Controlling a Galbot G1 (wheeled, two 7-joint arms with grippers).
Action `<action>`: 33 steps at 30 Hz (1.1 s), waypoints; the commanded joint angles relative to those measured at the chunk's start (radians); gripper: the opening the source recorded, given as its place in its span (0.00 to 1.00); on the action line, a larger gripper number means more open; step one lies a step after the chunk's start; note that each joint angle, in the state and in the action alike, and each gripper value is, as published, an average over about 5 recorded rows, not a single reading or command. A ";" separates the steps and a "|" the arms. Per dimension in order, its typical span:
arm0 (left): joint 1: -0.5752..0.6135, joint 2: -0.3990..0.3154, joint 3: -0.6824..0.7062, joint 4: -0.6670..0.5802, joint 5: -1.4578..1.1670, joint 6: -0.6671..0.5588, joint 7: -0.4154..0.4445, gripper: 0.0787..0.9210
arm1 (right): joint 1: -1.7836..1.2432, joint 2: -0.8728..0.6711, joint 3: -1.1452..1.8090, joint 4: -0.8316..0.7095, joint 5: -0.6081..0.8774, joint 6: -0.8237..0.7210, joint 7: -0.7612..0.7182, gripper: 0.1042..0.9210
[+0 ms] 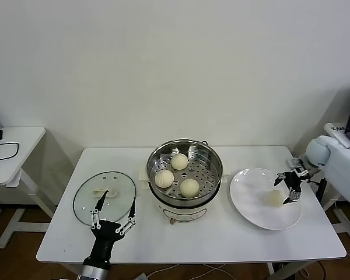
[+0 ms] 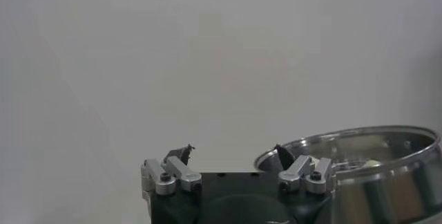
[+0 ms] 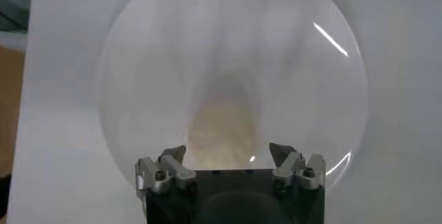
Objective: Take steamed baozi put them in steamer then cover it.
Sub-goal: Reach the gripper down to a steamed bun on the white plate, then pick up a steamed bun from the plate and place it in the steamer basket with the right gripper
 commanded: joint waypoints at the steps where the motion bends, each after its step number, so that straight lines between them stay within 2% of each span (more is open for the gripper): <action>1: 0.005 -0.001 0.001 0.004 0.000 -0.006 0.000 0.88 | -0.062 0.026 0.023 -0.029 -0.015 -0.019 0.033 0.88; 9: 0.000 -0.004 0.004 0.007 0.000 -0.007 0.000 0.88 | -0.032 0.023 0.001 -0.018 -0.023 -0.026 0.030 0.87; 18: -0.009 -0.001 0.007 0.008 -0.002 -0.004 0.000 0.88 | 0.128 0.002 -0.072 0.039 0.008 -0.027 -0.028 0.67; 25: -0.015 0.005 0.014 0.006 -0.002 -0.003 0.000 0.88 | 0.484 0.046 -0.356 0.177 0.220 -0.091 -0.164 0.63; 33: -0.018 0.006 0.023 0.006 0.002 0.001 -0.001 0.88 | 0.753 0.238 -0.560 0.325 0.476 -0.210 -0.196 0.64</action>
